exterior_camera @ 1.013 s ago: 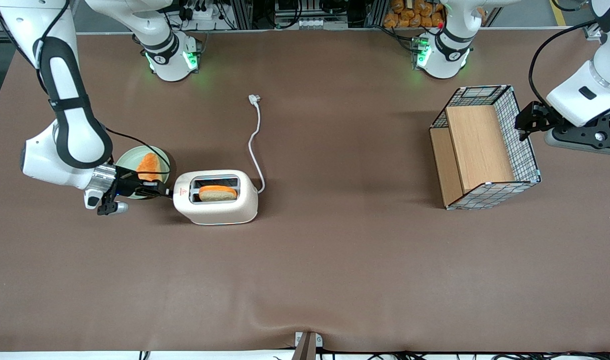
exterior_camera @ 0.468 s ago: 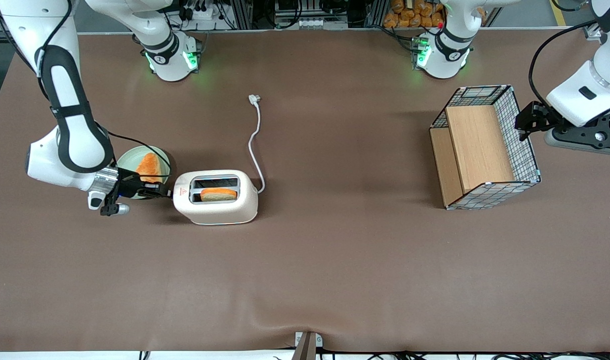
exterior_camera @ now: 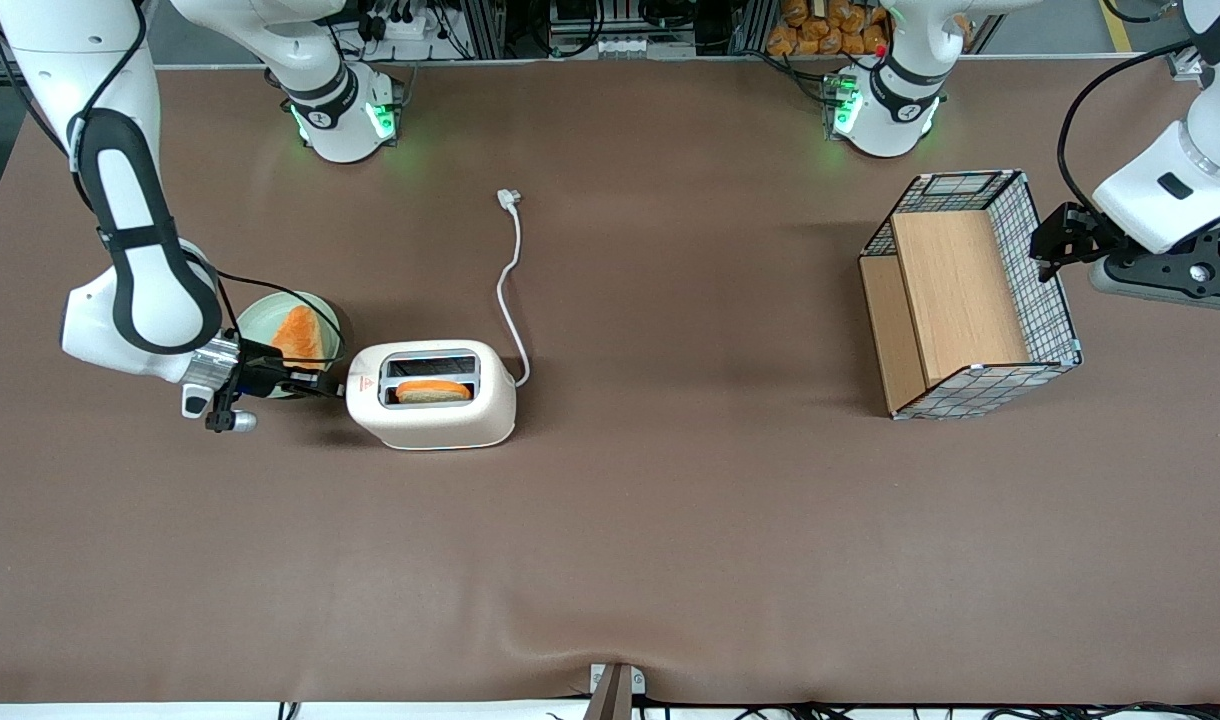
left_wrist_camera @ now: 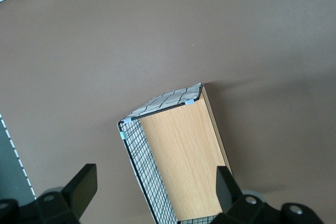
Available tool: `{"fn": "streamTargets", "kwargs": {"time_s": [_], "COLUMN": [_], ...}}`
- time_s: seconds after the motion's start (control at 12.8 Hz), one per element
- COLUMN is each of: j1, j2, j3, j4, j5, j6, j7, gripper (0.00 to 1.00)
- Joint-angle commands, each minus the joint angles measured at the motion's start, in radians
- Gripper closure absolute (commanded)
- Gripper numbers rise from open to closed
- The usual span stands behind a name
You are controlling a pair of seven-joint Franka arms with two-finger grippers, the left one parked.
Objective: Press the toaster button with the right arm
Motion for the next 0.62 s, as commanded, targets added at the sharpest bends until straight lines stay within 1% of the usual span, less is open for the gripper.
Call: {"fn": "streamTargets", "kwargs": {"time_s": [0.0, 0.08, 0.55], "j1": [0.008, 0.008, 0.006], "j2": [0.073, 0.081, 0.089], "j3": [0.017, 0.017, 0.017], "j4": [-0.024, -0.024, -0.021], "j5": [0.064, 0.076, 0.078], "j6": [0.024, 0.024, 0.021], "j7": [-0.091, -0.110, -0.102], "gripper": [1.00, 1.00, 1.00]}}
